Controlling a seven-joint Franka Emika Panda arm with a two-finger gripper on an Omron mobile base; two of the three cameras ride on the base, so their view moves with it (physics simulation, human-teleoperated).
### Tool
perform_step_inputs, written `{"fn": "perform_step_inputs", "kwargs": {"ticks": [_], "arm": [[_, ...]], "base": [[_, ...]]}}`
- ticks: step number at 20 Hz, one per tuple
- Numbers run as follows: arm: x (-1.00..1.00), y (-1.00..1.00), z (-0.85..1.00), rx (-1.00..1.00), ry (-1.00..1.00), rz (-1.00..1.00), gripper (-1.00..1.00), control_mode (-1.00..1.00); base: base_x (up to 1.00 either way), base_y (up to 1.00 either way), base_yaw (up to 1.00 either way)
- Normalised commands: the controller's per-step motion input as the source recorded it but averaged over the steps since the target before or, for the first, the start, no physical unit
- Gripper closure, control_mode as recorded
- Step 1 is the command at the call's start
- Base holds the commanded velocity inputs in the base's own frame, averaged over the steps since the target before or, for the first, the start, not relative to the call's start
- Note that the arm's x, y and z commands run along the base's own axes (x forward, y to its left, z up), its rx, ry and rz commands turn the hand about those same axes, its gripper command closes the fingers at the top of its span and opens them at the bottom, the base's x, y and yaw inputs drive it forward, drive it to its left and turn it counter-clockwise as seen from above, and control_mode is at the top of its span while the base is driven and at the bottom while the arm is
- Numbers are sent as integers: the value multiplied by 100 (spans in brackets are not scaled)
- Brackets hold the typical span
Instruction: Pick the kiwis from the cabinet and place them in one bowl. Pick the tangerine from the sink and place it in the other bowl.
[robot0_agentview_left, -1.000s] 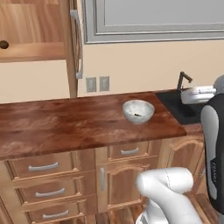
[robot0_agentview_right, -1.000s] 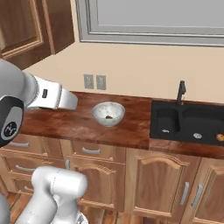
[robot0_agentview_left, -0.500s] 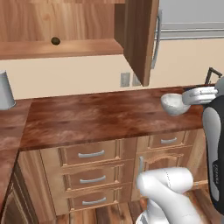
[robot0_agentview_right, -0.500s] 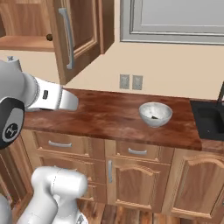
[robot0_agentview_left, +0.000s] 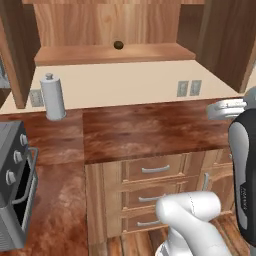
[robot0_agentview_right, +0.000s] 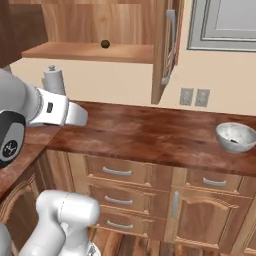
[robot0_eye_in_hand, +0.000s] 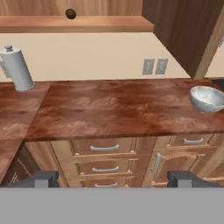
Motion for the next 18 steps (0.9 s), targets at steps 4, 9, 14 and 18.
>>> {"fn": "perform_step_inputs", "kwargs": {"ticks": [4,9,14,18], "arm": [[0,0,0,0,0,0,-100,100],[0,0,0,0,0,0,-100,100],[0,0,0,0,0,0,-100,100],[0,0,0,0,0,0,-100,100]], "base": [[23,24,4],[57,0,0],[66,0,0],[62,0,0]]}}
